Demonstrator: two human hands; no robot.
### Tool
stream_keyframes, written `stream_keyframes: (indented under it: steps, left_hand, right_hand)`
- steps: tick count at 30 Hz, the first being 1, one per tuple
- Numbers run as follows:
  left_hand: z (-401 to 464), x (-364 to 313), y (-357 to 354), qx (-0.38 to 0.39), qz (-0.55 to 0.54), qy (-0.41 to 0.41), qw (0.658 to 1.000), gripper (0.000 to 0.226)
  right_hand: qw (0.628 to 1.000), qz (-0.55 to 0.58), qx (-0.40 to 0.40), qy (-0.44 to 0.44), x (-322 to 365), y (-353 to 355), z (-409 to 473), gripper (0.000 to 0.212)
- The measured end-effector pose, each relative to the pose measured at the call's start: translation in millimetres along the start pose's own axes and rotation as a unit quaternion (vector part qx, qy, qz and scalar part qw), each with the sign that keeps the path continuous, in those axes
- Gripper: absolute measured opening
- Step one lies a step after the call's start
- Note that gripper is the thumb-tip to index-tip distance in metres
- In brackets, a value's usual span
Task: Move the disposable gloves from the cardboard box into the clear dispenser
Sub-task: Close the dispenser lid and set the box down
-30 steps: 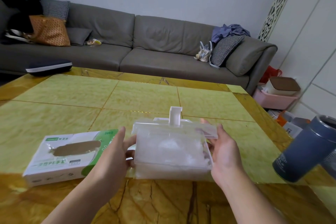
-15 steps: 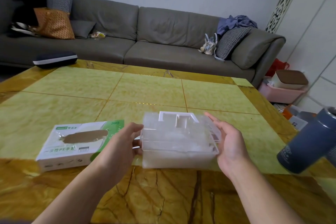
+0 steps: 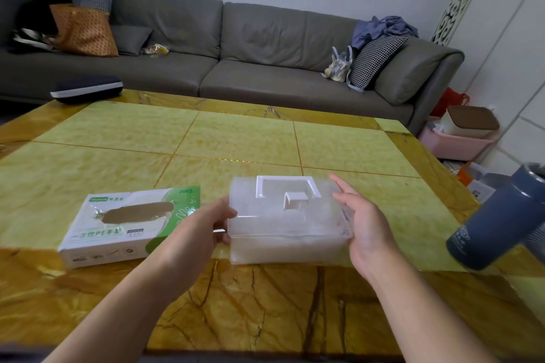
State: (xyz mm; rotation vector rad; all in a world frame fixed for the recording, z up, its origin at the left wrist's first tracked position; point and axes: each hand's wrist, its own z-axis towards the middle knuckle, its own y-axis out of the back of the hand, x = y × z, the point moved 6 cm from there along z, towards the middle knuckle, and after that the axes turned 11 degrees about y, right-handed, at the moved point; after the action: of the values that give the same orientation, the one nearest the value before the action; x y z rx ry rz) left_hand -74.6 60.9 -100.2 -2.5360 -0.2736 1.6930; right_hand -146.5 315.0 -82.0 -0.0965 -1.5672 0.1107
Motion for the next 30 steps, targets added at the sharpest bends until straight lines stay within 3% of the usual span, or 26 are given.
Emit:
stream_keyframes:
  steps: [7,14,19,23,30]
  left_hand:
    - [-5,-8,-3,-0.027,0.056,-0.016,0.998,0.038]
    - [-14,-8,-7,-0.045,0.112,-0.038,0.992,0.053]
    - [-21,-20,-11,-0.149,0.264,-0.119,0.945,0.06]
    - [-18,-15,-14,-0.171,0.359,-0.129,0.908,0.048]
    - [-25,-12,-24,-0.162,0.412,-0.133,0.887,0.075]
  right_hand:
    - [1.0,-0.016,0.012,0.016,4,0,-3,0.052]
    - [0.999,-0.007,0.037,0.009,2,-3,-4,0.055]
    - [0.997,-0.056,0.052,0.02,2,-6,-6,0.057]
    - [0.992,-0.104,0.053,0.038,6,-8,-9,0.056]
    - [0.969,-0.222,0.077,0.078,15,-16,-17,0.054]
